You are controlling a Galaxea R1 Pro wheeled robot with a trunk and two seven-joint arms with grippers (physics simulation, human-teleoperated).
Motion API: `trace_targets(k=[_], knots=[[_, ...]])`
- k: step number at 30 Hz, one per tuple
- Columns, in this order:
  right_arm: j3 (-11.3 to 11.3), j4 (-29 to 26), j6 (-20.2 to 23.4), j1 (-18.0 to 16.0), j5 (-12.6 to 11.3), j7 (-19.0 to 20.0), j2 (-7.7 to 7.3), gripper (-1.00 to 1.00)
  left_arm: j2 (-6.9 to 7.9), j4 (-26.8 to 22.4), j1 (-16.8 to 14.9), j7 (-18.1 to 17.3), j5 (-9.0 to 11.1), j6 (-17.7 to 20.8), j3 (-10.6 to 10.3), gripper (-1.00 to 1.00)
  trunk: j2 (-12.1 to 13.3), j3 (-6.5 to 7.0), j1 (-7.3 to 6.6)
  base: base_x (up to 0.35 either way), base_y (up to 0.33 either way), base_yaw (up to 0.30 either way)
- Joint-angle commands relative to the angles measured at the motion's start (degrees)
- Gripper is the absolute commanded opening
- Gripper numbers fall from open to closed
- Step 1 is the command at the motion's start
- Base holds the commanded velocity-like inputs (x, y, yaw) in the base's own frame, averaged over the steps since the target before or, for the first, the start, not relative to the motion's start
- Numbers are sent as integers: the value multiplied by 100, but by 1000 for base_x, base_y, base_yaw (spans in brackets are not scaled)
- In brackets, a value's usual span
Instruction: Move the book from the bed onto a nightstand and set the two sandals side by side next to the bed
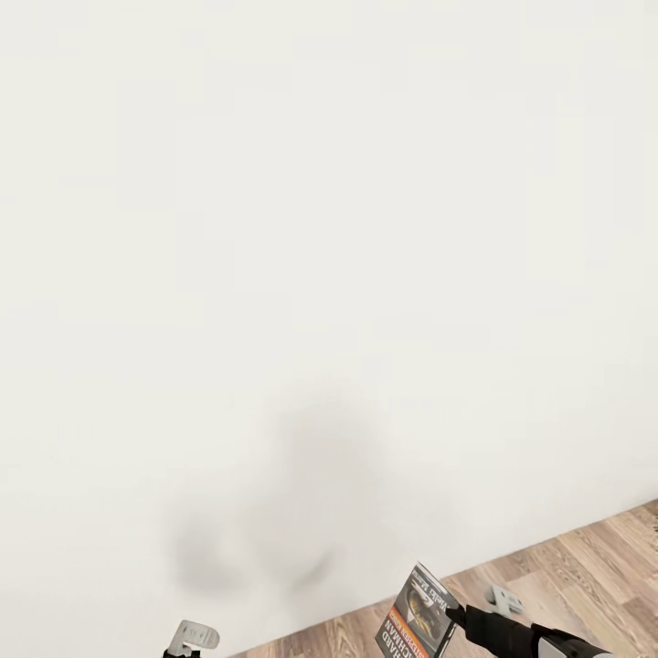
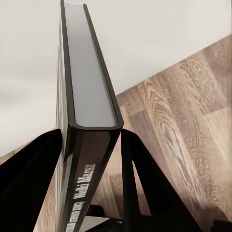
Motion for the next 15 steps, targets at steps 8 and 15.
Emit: trace_targets(k=[8, 15], knots=[[41, 13, 25, -7, -62, 27, 1, -100, -1, -2, -2, -24, -59, -17, 49, 100, -5, -3, 2, 0, 0, -202], [41, 13, 27, -7, -63, 27, 1, -100, -1, -2, -2, -24, -59, -17, 49, 100, -5, -3, 2, 0, 0, -202]])
